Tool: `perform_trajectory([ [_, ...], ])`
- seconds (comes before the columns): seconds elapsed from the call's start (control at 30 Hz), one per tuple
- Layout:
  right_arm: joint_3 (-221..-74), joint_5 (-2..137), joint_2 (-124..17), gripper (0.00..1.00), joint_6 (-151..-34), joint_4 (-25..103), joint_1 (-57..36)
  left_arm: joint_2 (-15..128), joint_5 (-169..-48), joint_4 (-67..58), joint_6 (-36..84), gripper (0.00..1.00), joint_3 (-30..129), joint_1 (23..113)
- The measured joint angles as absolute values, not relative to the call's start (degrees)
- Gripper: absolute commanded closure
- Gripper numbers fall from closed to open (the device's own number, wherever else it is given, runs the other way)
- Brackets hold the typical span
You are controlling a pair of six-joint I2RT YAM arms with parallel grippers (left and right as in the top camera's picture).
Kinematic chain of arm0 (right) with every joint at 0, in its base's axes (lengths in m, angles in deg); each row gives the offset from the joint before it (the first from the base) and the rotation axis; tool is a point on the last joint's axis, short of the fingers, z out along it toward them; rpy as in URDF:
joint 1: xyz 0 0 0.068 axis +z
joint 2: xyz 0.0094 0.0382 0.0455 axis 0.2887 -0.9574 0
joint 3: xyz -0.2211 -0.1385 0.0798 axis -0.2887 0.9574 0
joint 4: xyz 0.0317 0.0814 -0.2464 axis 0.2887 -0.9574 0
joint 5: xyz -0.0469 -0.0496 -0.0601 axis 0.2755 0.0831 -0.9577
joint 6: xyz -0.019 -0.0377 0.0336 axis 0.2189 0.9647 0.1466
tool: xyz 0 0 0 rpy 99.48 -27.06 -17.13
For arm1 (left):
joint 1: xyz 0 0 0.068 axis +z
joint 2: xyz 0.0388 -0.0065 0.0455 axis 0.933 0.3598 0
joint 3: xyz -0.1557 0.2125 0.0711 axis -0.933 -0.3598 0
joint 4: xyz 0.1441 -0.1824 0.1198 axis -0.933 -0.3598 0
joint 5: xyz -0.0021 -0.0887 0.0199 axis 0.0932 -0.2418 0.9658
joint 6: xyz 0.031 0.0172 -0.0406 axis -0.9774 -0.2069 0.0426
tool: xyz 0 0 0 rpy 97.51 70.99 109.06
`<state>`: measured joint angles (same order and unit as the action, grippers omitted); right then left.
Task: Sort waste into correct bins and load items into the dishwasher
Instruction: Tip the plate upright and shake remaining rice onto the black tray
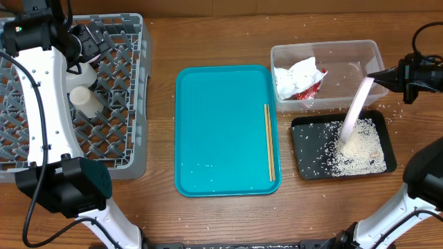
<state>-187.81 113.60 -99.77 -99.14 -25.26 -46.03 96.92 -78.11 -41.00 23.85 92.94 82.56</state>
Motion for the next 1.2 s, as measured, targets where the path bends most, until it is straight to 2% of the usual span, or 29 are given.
perform_trajectory([
  [0.5,-187.8,121.5,-99.8,0.97,-97.0,-25.2,-49.1,96.9,-78.1,-41.0,23.8,0.00,92.9,82.6],
  [1.2,-184.9,119.6,-99.7,0.97,-97.7,-25.3,-55.8,96.9,-78.1,-41.0,23.8,0.00,92.9,82.6],
])
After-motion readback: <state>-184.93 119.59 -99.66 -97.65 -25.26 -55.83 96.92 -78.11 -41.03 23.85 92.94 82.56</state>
